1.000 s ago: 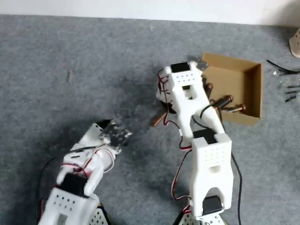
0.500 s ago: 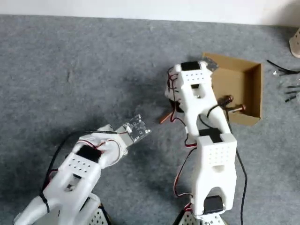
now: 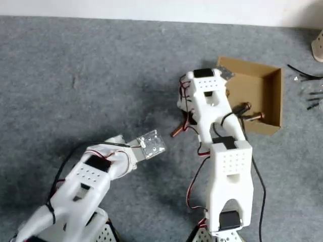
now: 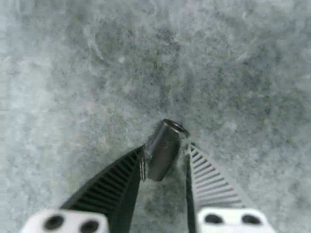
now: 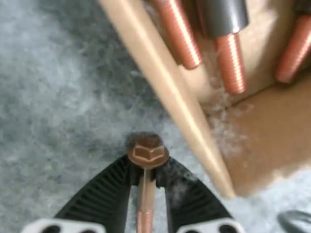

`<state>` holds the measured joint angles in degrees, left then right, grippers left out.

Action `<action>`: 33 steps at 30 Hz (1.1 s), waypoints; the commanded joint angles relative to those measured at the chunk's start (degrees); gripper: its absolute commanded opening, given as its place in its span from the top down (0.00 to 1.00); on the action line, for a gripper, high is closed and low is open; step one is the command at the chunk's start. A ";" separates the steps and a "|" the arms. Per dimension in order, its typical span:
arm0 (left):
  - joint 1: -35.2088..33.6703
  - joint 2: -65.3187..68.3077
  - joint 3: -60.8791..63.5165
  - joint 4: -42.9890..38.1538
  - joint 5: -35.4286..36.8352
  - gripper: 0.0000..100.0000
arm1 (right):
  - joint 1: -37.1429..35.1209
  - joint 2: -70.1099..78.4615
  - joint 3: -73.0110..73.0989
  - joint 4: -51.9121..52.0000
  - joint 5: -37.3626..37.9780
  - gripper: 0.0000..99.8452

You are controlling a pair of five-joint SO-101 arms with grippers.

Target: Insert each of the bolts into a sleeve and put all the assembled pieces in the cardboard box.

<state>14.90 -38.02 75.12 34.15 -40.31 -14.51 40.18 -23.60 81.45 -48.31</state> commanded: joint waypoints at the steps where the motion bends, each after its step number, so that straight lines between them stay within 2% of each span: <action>1: 1.10 6.20 -4.44 -1.41 -0.44 0.87 | 0.48 -0.04 -1.10 -1.27 0.97 1.00; 5: 1.19 11.21 -7.25 -1.41 -0.44 0.87 | 0.48 0.13 -1.10 -1.27 0.97 1.00; 12: 1.19 11.12 -7.34 -1.41 -0.44 0.88 | 0.48 0.31 -0.75 -1.27 0.97 1.00; 16: 1.19 11.12 -7.52 -0.53 -0.53 1.00 | 0.48 0.31 -0.84 -1.27 0.97 1.00; 28: 1.27 11.12 -7.25 -0.62 -0.35 0.99 | 0.48 0.13 -0.84 -1.01 0.97 1.00; 33: 0.92 11.03 -7.43 -0.62 3.16 0.99 | -1.98 -0.13 -0.66 -0.84 2.73 1.00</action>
<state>15.25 -27.12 69.14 33.45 -38.55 -14.42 40.35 -23.78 81.54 -47.96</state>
